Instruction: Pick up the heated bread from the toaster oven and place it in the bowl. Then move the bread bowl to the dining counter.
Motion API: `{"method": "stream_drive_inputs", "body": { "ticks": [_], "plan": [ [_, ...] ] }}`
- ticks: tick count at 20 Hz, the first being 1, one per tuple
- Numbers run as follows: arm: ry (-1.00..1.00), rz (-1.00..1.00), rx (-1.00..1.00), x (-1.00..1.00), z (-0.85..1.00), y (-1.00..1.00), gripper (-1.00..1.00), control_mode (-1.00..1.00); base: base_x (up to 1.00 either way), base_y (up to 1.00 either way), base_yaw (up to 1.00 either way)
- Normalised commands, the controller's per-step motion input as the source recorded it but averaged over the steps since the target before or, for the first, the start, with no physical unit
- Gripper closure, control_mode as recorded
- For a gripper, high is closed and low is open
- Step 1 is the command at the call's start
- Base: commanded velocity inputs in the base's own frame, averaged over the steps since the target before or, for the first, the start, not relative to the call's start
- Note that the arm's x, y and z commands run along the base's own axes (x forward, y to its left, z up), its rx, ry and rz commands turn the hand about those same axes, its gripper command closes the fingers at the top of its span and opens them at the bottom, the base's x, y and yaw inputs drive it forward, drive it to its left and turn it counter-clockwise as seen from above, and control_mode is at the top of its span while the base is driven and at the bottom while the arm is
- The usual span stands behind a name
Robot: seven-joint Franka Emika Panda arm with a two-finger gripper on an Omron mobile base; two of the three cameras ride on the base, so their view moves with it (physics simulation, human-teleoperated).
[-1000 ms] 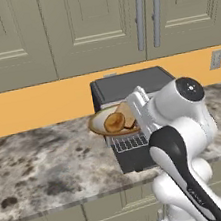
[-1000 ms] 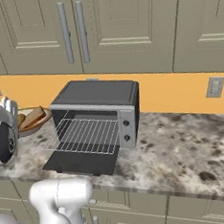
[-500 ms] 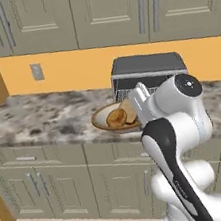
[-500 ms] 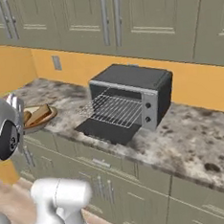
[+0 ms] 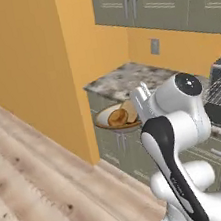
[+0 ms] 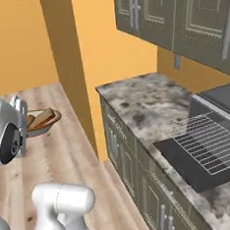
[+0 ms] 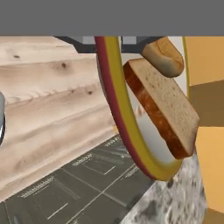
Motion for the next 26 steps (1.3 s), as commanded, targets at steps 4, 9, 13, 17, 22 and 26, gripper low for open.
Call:
{"method": "stream_drive_inputs", "body": {
  "ticks": [4, 9, 13, 17, 22, 26],
  "plan": [
    [0.0, 0.0, 0.0, 0.0, 0.0, 0.0, 1.0, 1.0, 0.0, 0.0, 1.0],
    [0.0, 0.0, 0.0, 0.0, 0.0, 0.0, 1.0, 1.0, 0.0, 0.0, 1.0],
    [0.0, 0.0, 0.0, 0.0, 0.0, 0.0, 1.0, 1.0, 0.0, 0.05, 0.98],
    [0.0, 0.0, 0.0, 0.0, 0.0, 0.0, 1.0, 1.0, 0.61, 0.04, 0.7],
    [0.0, 0.0, 0.0, 0.0, 0.0, 0.0, 1.0, 1.0, 1.0, -0.04, 0.26],
    [0.0, 0.0, 0.0, 0.0, 0.0, 0.0, 1.0, 1.0, 1.0, 0.0, 0.2]
  ]
}}
